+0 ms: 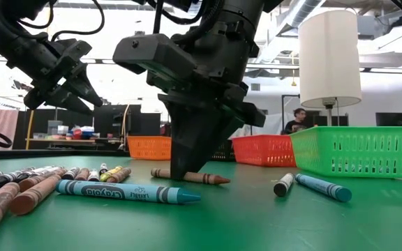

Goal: Sort crayons
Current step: Put the brown crayon into the black bin

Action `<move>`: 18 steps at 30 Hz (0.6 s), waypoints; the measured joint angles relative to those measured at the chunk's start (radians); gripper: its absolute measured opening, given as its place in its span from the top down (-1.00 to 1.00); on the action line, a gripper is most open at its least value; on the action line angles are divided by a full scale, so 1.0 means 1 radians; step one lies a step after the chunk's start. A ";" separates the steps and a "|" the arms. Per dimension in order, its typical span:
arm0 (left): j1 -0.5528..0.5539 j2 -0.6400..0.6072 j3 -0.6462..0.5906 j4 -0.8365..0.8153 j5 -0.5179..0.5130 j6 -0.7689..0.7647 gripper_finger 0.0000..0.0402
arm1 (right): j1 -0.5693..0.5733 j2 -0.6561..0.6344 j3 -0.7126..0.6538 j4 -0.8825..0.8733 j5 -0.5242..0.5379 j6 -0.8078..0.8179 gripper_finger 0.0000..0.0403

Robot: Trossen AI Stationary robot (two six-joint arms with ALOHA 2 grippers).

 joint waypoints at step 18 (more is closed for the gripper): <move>0.000 0.000 0.000 -0.001 0.002 0.001 0.10 | -0.016 -0.013 0.021 -0.019 0.008 -0.109 0.98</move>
